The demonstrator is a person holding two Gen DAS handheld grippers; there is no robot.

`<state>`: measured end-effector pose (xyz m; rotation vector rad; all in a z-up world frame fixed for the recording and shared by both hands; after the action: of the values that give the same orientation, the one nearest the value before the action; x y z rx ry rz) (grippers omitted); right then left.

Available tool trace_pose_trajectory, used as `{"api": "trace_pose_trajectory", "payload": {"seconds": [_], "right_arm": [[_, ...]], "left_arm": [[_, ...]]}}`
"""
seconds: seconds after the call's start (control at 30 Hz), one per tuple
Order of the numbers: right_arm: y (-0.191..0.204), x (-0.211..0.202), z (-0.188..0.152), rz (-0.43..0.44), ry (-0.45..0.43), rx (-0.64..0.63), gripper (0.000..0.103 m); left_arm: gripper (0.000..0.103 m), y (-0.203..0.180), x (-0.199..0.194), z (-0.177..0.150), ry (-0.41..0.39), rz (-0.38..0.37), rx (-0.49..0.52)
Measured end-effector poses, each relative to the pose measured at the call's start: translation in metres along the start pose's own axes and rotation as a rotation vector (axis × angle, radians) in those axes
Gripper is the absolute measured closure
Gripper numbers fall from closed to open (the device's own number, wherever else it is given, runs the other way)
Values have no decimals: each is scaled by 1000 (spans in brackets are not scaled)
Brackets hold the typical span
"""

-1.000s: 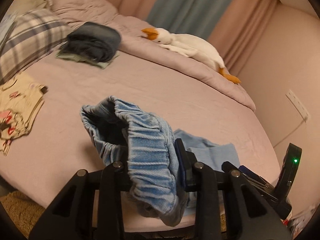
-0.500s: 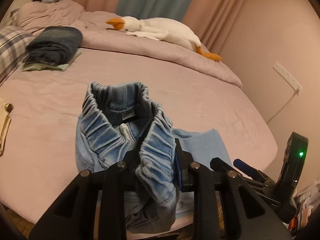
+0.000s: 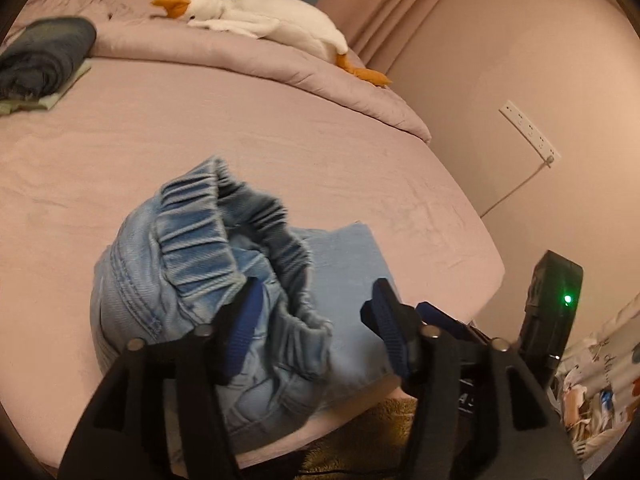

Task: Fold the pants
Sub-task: 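Fold the waistband over onto the legs with the left tool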

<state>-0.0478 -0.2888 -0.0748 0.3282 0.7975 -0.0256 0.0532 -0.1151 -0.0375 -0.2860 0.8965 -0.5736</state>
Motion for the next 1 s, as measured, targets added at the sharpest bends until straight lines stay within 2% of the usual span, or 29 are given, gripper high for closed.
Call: {"api": "trace_pose_trajectory", "payload": {"seconds": [0.07,0.13,0.37,0.43,0.53,0.6,0.67,0.77,0.83,0.93,1.0], "right_arm": [[-1,-2,0,1,-5,2,3],[-2,-2,0,-1,-6,3,3],[0,-4,0,0,-11,0,3],[2,-7,0,7,-20,-4,3],[4,-11,0,22,-35,-5,3],[5,-14,1,28,-43,-7,3],[8,-17,1,47,-51,-9,3],[15,-18,1,96,-47,-25,3],[23,-17,0,127,-42,-43,3],[37,-17,0,174,-47,-71,4],[47,-16,0,204,-40,-91,13]], "left_arm": [[36,-10,-6,-1,-12,8,29],[24,-17,-15,-2,-26,-1,44],[15,-24,-44,-1,-87,12,59],[9,-19,-52,-3,-110,58,60],[9,-2,-60,-4,-141,163,40],[9,17,-65,-5,-149,205,-3],[9,43,-69,-7,-160,216,-79],[13,71,-65,-15,-139,289,-139],[32,85,-57,-23,-113,343,-144],[46,100,-37,-33,-43,293,-164],[52,109,-23,-38,8,240,-200]]}}
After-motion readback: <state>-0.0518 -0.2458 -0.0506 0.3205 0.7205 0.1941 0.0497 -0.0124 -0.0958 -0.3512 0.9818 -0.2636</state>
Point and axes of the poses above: each gripper's, at about its wrist camera, not at the fingertips, and x roughly the way its jaws point, y to its left, z to its top, the point moved 1 cm from there along x, roughly the way its jaws point, and after that the axes turned 3 degrees about z, right-handed, at the moved point
